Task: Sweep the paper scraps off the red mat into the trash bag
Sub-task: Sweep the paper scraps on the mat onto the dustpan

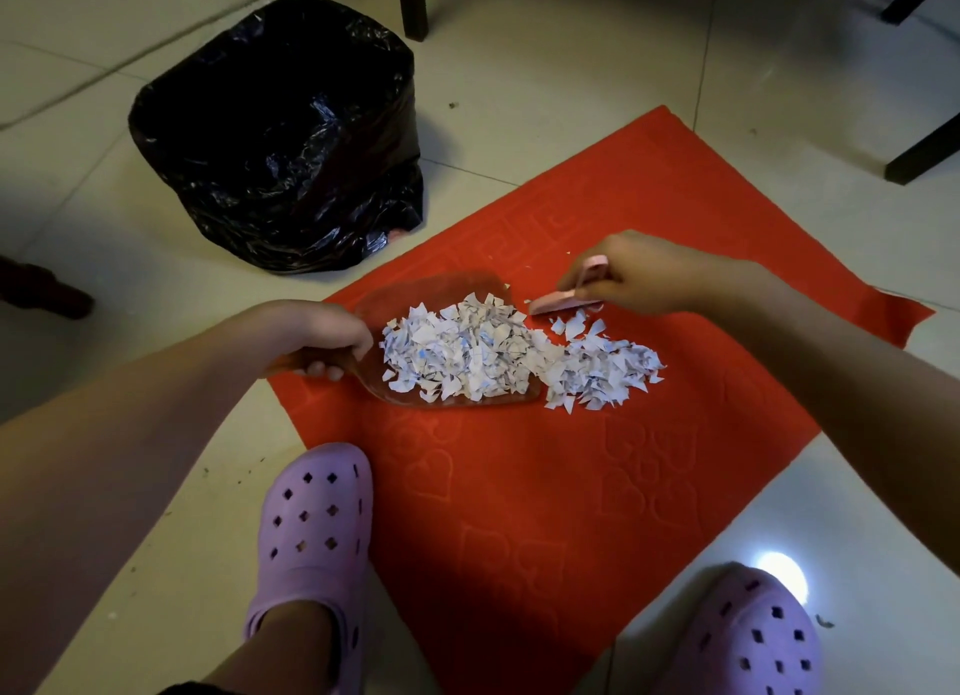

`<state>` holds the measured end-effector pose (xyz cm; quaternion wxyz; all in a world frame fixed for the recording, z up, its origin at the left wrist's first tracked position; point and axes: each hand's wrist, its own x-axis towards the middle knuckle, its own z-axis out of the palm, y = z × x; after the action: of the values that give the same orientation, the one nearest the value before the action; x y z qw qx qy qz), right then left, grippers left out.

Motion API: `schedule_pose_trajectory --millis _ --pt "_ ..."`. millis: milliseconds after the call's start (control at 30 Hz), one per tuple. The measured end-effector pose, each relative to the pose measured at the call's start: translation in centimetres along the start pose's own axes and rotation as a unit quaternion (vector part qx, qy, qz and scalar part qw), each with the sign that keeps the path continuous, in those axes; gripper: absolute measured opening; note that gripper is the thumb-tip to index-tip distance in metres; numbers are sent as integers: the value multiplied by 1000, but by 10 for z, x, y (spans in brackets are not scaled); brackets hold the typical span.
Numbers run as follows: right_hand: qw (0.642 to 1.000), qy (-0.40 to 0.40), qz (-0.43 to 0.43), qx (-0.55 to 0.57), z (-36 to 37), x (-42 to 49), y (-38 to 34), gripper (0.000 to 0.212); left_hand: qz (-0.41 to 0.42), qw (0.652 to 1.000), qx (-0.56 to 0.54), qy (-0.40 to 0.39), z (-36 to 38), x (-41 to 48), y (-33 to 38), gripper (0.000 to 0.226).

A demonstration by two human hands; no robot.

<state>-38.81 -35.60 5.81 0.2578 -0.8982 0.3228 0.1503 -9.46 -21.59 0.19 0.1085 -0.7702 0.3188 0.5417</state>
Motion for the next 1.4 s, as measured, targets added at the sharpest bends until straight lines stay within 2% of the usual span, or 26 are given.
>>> schedule_pose_trajectory --millis 133,300,400,633,700,867,1000,1200,1400 --pt "996 83 -8 19 -5 1 4 26 0 1000 4 -1 -1 0 1 13" --pt "981 181 60 23 6 35 11 26 -5 1000 12 6 0 2 2 12" --pt "987 138 67 48 14 44 10 23 1 1000 8 1 0 1 2 11" --pt "1000 -9 0 27 5 9 4 23 -3 1000 8 -5 -6 0 -12 15" --pt "999 3 -3 37 -3 0 4 23 -6 1000 7 -5 -7 0 -15 17" --pt "992 115 -10 40 -3 23 -3 28 -10 1000 16 -2 -8 -2 -13 16" --pt "988 148 -10 43 4 61 -15 27 -12 1000 17 0 -5 1 -16 15" --pt "992 112 -52 23 -1 93 -45 28 -9 1000 15 -5 -4 0 -16 17" --pt "997 -9 -42 -64 -9 89 -65 27 -9 1000 19 -6 -3 -1 -17 17"
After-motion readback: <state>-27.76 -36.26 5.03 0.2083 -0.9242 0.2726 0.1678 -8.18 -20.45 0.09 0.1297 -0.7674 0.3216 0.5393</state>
